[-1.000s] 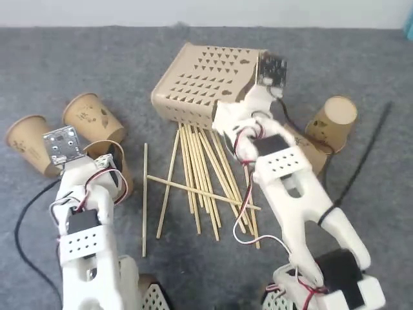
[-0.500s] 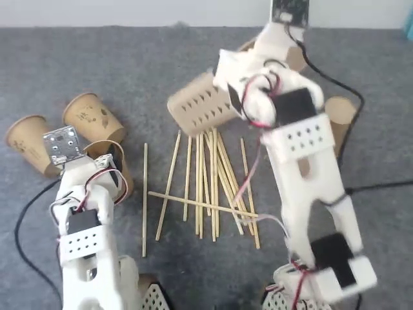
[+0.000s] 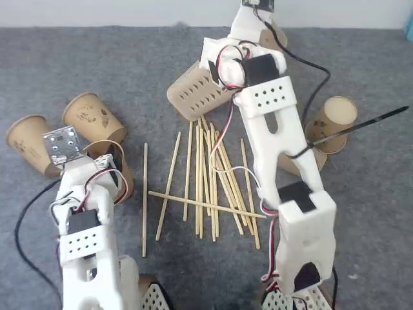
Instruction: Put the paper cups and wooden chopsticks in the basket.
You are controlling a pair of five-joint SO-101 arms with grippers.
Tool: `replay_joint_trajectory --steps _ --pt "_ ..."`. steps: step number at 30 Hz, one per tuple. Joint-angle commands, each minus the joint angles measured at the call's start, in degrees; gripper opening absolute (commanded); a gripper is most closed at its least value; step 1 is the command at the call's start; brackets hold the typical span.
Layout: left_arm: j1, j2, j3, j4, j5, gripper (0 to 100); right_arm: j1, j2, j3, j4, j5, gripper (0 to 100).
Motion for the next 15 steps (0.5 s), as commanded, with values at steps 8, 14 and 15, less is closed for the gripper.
replay_joint_trajectory --steps 8,14,15 --pt "0.00 2.20 0.22 -0.70 0.70 20 -6.29 11.03 -15.74 1.19 8.44 1.1" --pt "-0.09 2.20 0.22 -0.70 0.70 20 -10.07 12.79 -16.09 1.27 11.25 13.2" --pt "-0.09 2.20 0.22 -0.70 0.70 20 -10.07 12.79 -16.09 1.27 11.25 15.8"
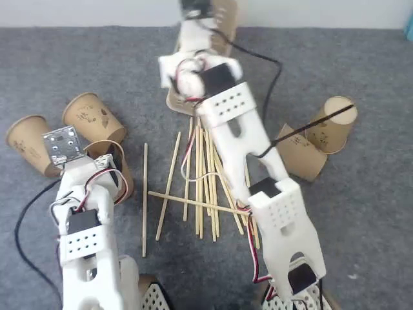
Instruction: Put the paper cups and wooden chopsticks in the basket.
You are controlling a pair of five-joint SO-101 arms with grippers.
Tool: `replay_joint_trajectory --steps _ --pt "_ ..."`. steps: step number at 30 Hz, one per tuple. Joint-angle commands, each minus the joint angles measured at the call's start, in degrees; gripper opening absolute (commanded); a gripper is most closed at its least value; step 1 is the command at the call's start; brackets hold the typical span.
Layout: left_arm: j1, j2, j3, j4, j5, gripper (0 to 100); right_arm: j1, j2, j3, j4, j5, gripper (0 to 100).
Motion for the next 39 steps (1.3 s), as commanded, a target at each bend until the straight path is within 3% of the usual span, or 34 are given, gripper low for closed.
replay_joint_trajectory --steps 1,24,32,39 --pt "-0.09 2.20 0.22 -0.70 0.70 20 -0.48 -0.66 -1.76 0.31 0.97 17.7" --pt "-0.09 2.29 0.22 -0.70 0.62 20 -5.93 -11.38 -16.79 15.78 4.57 19.1" --pt "-0.09 2.29 0.22 -0.70 0.62 20 0.13 -11.12 -16.44 17.80 -8.62 19.1" --pt "-0.09 2.29 0.22 -0.70 0.62 20 2.24 -5.85 -16.88 17.71 -14.68 19.1"
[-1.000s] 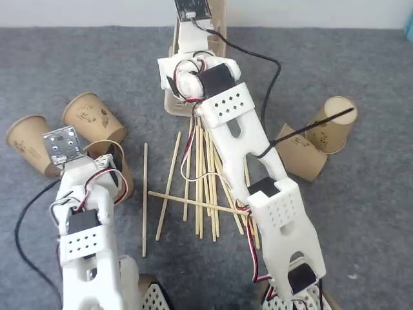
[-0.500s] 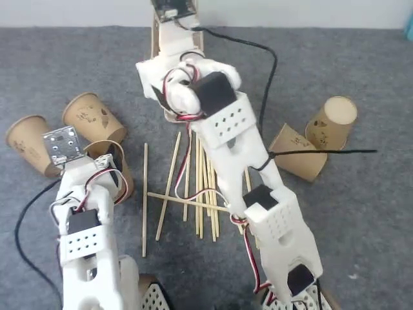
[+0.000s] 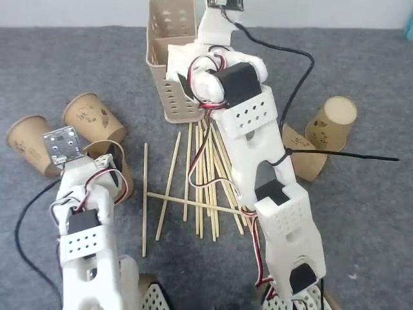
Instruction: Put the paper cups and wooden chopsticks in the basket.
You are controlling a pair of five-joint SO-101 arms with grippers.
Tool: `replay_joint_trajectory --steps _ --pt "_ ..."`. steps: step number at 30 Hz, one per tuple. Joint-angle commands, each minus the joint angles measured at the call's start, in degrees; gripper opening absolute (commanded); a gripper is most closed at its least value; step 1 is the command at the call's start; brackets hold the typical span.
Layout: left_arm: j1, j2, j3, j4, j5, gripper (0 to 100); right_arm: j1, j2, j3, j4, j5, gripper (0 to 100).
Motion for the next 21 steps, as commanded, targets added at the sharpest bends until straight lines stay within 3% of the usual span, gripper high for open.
replay_joint_trajectory --steps 1,14,19,21 --pt "-0.09 2.29 0.22 -0.70 0.70 20 1.98 1.45 -2.46 -0.31 -3.52 19.2" --pt "-0.09 2.29 0.22 -0.70 0.70 20 4.00 12.70 -2.46 -6.37 -4.75 18.3" --pt "0.00 2.29 0.22 -0.70 0.70 20 5.58 13.23 -2.46 -6.46 -4.31 0.4" --pt "0.00 2.29 0.22 -0.70 0.70 20 6.20 12.70 -2.64 -6.02 -4.22 3.5"
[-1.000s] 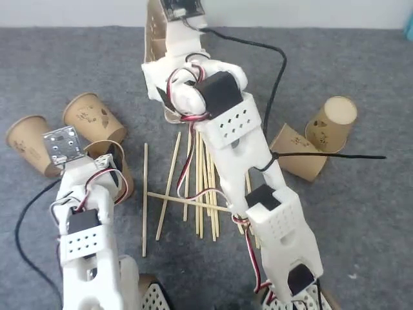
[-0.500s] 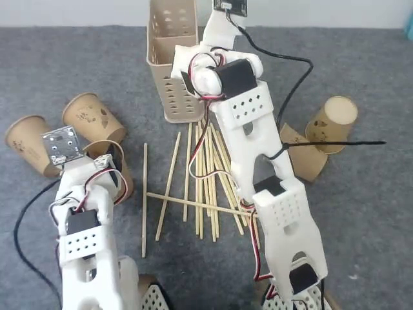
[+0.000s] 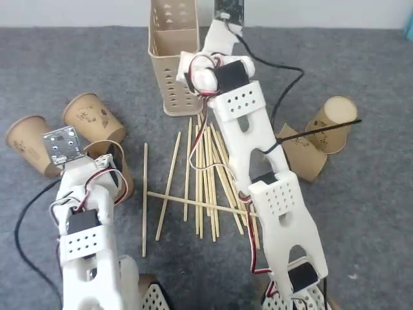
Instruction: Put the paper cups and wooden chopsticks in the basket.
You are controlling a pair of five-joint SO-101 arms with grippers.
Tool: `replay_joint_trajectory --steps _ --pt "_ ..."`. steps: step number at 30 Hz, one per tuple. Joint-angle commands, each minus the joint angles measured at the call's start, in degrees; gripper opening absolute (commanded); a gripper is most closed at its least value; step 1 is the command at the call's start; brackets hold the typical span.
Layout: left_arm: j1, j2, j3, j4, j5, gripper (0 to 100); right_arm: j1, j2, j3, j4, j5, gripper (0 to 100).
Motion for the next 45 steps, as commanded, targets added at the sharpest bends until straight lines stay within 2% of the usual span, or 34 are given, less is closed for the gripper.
replay_joint_trajectory --steps 1,5,8,17,25,35,37,40,42,45 --pt "0.00 2.29 0.22 -0.70 0.62 20 1.80 -2.59 -1.23 0.22 -0.18 6.7" --pt "0.09 2.29 0.22 -0.70 -0.97 20 1.01 -5.76 -1.23 3.21 -0.44 19.8" --pt "0.09 2.29 0.22 -0.70 -1.05 20 0.75 -8.31 -1.14 2.68 -0.62 24.6" --pt "0.09 2.29 0.22 -0.70 -1.14 20 0.40 -10.15 -1.14 -4.26 -0.70 19.1" --pt "0.09 2.29 0.22 -0.70 -1.14 20 0.75 -9.54 -0.62 -9.80 -0.70 19.1" --pt "0.09 2.29 0.22 -0.79 -1.14 20 1.27 -0.31 1.14 -12.53 -0.70 18.6" --pt "0.09 2.29 0.22 -0.79 -1.14 20 1.19 0.75 1.14 -11.30 -0.62 13.8" --pt "0.18 2.29 0.22 -0.79 -1.14 20 1.36 0.92 1.14 -8.92 0.00 0.2" --pt "0.18 2.29 0.22 -0.79 -1.14 20 1.98 0.66 1.05 -6.73 2.02 2.7" --pt "0.18 2.29 0.22 -0.79 -1.14 20 3.30 -1.10 0.97 -5.23 6.07 0.5"
